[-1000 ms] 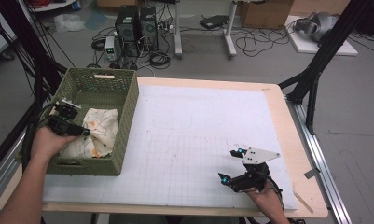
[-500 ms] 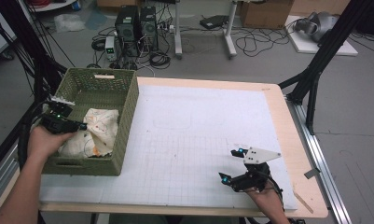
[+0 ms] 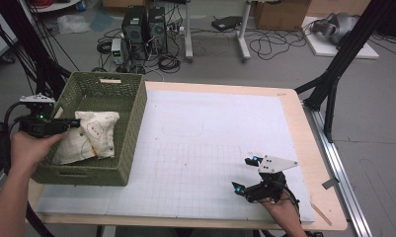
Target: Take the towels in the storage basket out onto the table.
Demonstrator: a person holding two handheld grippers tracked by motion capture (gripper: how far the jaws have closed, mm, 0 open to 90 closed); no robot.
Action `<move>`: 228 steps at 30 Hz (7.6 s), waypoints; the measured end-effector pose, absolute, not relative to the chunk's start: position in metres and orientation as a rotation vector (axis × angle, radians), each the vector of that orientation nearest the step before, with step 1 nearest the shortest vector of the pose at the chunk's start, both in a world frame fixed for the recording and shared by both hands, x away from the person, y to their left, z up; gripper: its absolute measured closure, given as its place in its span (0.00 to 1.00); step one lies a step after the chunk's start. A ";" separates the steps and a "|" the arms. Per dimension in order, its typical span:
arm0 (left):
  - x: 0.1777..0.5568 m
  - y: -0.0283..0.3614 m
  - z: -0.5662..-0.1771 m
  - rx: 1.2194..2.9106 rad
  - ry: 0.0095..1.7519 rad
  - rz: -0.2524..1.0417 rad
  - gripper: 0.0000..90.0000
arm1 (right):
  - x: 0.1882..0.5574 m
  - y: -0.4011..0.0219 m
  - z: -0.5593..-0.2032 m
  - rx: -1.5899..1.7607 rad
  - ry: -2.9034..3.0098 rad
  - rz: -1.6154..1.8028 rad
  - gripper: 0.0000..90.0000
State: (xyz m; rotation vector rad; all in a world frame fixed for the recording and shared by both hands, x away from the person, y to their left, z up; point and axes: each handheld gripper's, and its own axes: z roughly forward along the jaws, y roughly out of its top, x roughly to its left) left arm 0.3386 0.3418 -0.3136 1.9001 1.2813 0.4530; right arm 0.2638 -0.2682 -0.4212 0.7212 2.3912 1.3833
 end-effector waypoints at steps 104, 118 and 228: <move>0.357 0.070 -0.328 1.878 0.702 0.105 0.95 | 0.267 -0.266 -0.417 0.705 2.380 1.402 0.08; 0.372 0.032 -0.377 1.957 0.737 0.091 0.87 | 0.292 -0.251 -0.421 0.711 2.461 1.401 0.35; 0.313 0.096 -0.415 1.974 0.850 0.207 0.54 | 0.339 -0.296 -0.404 0.804 2.498 1.254 0.74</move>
